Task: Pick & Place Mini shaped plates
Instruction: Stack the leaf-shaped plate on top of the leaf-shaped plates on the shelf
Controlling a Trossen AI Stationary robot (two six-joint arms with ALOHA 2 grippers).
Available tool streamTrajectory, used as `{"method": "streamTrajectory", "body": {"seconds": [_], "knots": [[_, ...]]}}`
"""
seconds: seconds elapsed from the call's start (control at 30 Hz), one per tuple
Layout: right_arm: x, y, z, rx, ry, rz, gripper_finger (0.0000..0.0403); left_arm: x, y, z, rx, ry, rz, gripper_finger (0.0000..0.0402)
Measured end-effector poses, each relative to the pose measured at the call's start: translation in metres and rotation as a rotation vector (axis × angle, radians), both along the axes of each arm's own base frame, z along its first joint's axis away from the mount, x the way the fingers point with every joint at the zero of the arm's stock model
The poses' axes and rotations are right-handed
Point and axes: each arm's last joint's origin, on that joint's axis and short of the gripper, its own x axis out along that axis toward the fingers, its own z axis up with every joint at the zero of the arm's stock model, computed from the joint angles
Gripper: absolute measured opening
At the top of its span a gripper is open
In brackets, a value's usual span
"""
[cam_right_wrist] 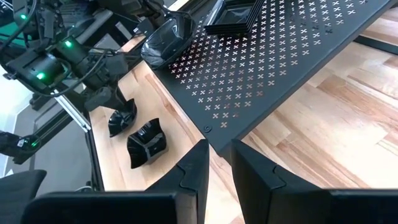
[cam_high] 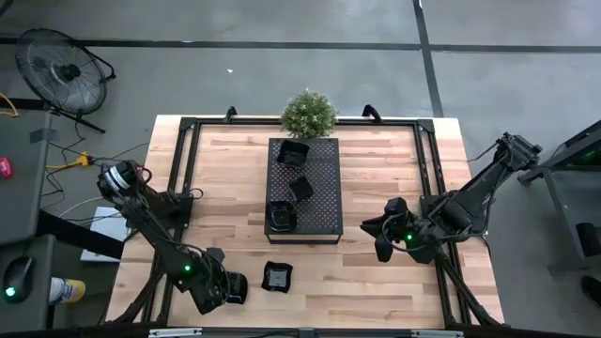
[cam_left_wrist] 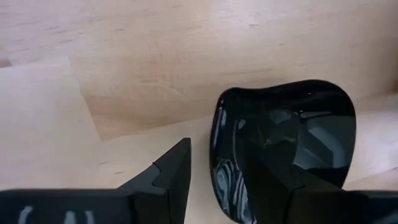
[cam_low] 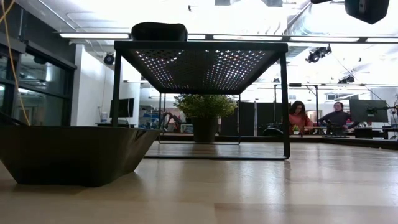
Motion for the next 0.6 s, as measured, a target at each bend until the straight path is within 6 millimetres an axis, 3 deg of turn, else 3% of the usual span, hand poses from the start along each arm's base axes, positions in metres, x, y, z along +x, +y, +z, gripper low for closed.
{"method": "streamTrajectory", "body": {"seconds": [0.33,0.6], "knots": [[-0.0001,0.0005,-0.0002,-0.003,0.013,0.022,0.0062,0.0001,-0.0003,-0.0009,0.0,0.004,-0.002,0.0126],[-0.0001,0.0006,-0.0002,0.0,0.016,0.027,0.0062,0.0,-0.0003,-0.0009,0.0,0.005,-0.004,0.0062]]}}
